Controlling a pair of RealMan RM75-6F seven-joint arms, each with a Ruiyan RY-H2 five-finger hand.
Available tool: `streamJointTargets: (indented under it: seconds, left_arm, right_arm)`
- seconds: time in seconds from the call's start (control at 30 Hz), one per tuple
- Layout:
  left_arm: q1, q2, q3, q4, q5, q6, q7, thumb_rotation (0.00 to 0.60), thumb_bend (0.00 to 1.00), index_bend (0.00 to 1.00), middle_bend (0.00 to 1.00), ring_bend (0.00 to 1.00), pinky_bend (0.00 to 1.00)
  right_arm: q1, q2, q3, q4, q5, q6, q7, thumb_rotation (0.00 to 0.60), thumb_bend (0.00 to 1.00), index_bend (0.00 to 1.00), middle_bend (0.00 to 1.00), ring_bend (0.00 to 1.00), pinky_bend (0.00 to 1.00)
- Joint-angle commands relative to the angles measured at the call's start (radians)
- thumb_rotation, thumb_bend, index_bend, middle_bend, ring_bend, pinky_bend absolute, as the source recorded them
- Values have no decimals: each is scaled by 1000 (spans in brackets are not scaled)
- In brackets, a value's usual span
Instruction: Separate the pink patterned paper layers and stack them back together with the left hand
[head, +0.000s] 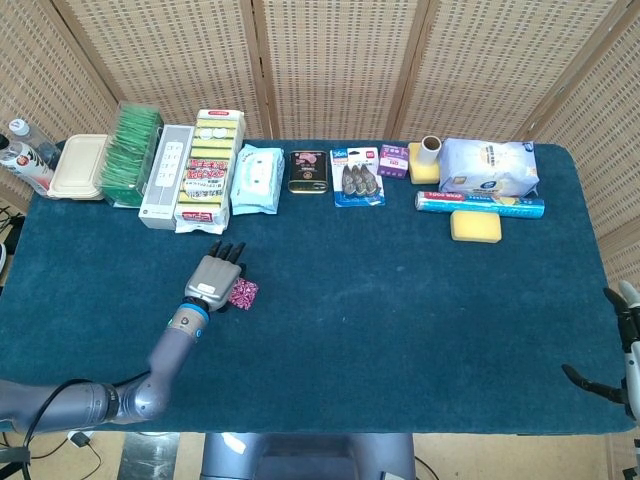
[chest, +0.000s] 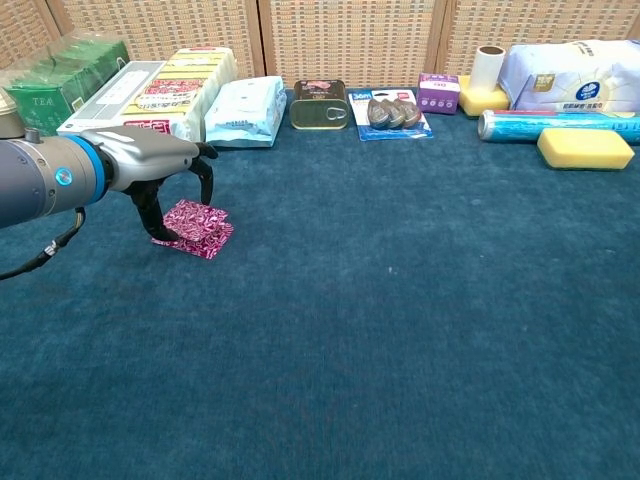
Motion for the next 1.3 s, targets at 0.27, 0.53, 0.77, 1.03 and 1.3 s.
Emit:
streamJointTargets:
  seconds: [0.27,0.53,0.77,1.03,1.3]
  left_arm:
    - [-34,-9,10,-3,-87,12,4,600,245,438,0,39,26]
    - [-66,-23,13,14,-144,27,18,600,246,438,0,39,26]
    - [-84,-28,14,4,-198,49,33,600,245,438,0,39,26]
    - [-110,-46,10,-3,-269,100,71,600,245,438,0,39,26]
    - [-129,-62,-2,-2,-322,138,102,600,245,438,0,39,26]
  right_arm:
    - [0,2,-3,-1,-5,-2,-1,600,11,0,0,0,0]
    - [3,1,-3,-1,-3,-6,-3,600,12,0,0,0,0]
    - [4,1,-3,-2,1,-10,-4,600,12,0,0,0,0]
    - [3,5,-4,-5,-3,-7,2,600,12,0,0,0,0]
    - [2,8,-6,-2,-6,-7,12,600,12,0,0,0,0]
